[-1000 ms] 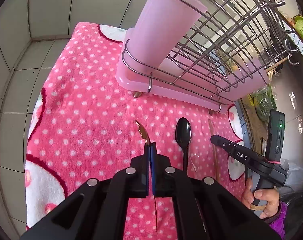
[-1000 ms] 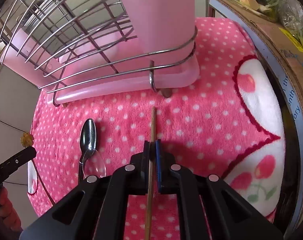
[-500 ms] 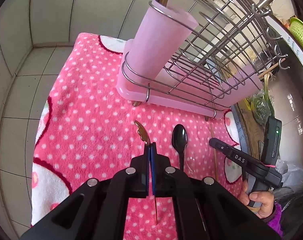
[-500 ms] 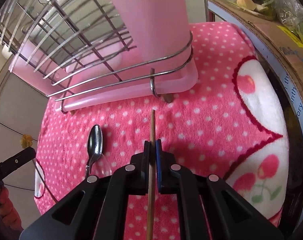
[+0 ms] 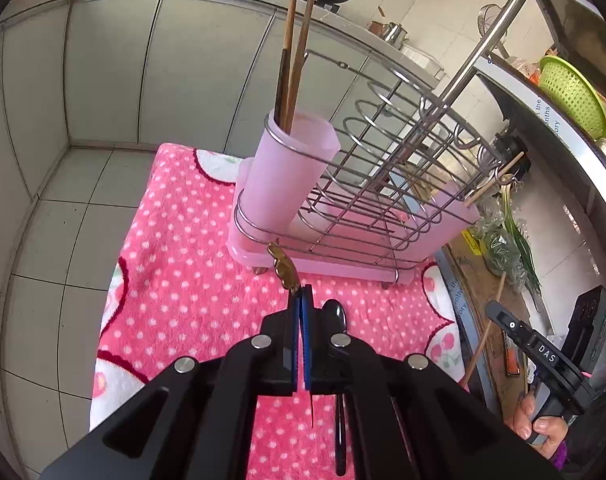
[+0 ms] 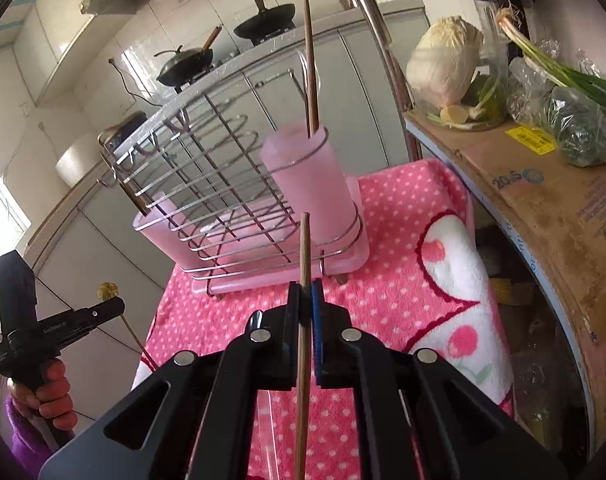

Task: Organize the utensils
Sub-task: 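Lift the gold utensil and chopstick and carry them above the pink cup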

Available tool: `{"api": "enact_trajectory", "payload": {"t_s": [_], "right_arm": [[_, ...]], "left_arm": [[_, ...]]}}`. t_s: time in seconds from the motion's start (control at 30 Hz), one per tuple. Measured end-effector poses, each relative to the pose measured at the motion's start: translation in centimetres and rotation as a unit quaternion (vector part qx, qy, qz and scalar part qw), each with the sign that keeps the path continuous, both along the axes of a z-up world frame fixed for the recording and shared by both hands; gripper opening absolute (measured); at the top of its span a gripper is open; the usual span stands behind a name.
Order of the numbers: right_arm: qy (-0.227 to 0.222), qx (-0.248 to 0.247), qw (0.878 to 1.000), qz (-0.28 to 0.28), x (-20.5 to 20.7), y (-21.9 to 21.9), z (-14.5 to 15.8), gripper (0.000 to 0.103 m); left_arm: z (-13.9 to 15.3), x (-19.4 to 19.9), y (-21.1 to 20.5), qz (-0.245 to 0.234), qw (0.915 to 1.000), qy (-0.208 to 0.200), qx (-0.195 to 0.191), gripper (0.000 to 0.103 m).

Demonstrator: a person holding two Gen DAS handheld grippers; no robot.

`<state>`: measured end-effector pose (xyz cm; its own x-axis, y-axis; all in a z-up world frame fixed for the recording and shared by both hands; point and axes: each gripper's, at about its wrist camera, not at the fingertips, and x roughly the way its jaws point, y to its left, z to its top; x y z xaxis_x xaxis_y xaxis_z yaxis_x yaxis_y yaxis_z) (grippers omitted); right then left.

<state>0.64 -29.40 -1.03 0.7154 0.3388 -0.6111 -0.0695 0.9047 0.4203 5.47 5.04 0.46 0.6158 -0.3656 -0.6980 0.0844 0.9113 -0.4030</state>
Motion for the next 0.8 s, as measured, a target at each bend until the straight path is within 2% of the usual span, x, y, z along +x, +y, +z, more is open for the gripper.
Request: {"api": "enact_trajectory", "payload": {"t_s": [0.2, 0.43, 0.57, 0.67, 0.8], "right_arm": [[-0.054, -0.001, 0.999, -0.006, -0.6, -1.4, 4.2, 0.006], [-0.140, -0.011, 0.990, -0.006, 0.6, -1.9, 11.5, 0.006], [-0.197, -0.022, 0.980, -0.018, 1.7, -1.7, 14.9, 0.006], [-0.221, -0.027, 0.975, -0.024, 3.1, -1.4, 16.5, 0.006], [-0.250, -0.038, 0.967, -0.031, 4.9, -1.1, 18.4, 0.006]], "left_arm": [[3.0, -0.3, 0.1, 0.006, 0.9994, -0.034, 0.004, 0.001], [6.9, 0.3, 1.5, 0.037, 0.9964, -0.076, 0.011, 0.001], [10.0, 1.4, 2.3, 0.061, 0.9912, -0.117, 0.012, 0.001], [12.2, 2.2, 2.4, 0.076, 0.9852, -0.152, 0.024, 0.001], [14.1, 4.0, 2.6, 0.088, 0.9801, -0.175, 0.031, 0.001]]}}
